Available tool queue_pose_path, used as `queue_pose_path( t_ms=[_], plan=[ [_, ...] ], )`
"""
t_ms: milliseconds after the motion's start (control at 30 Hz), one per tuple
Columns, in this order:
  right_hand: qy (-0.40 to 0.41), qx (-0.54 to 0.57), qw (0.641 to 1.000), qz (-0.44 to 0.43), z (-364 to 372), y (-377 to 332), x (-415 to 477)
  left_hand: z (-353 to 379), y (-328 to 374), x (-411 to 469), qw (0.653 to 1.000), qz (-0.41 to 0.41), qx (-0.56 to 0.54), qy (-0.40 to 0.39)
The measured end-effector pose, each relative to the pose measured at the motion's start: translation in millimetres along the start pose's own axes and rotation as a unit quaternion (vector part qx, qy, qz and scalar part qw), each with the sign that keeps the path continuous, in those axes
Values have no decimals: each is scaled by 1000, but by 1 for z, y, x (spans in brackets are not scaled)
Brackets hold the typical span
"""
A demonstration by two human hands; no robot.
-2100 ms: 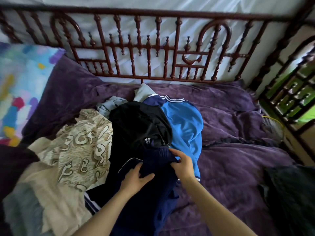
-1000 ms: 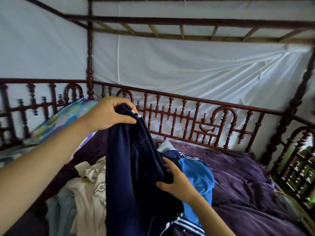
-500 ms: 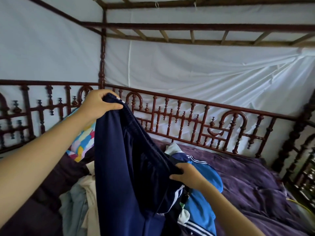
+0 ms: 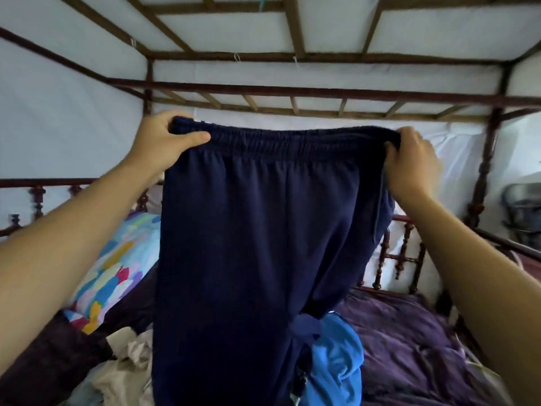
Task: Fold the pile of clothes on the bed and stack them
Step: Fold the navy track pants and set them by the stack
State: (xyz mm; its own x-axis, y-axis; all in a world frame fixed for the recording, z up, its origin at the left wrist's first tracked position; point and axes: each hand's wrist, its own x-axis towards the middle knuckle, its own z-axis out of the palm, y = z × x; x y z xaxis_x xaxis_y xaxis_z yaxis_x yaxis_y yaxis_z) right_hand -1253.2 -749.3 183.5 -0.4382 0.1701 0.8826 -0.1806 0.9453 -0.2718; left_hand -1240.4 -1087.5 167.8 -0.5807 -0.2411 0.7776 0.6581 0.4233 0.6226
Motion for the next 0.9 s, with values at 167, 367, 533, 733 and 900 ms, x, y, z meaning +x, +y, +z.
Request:
queue_pose_path(
  t_ms=[167, 367, 533, 733, 900],
  plan=[
    [91, -32, 995, 27, -29, 1, 22, 9, 43, 28, 995, 90, -20, 32],
    [187, -54, 979, 58, -55, 0, 39, 22, 72, 46, 988, 118, -75, 66],
    [148, -95, 984, 20, -51, 4, 34, 31, 57, 44, 991, 109, -58, 49],
    [13, -115, 992, -44, 6, 36, -1, 54, -4, 20, 1000, 19, -19, -7],
    [-156, -140, 977, -38, 62, 65, -41, 72, -59, -19, 996, -67, 15, -61]
  ],
)
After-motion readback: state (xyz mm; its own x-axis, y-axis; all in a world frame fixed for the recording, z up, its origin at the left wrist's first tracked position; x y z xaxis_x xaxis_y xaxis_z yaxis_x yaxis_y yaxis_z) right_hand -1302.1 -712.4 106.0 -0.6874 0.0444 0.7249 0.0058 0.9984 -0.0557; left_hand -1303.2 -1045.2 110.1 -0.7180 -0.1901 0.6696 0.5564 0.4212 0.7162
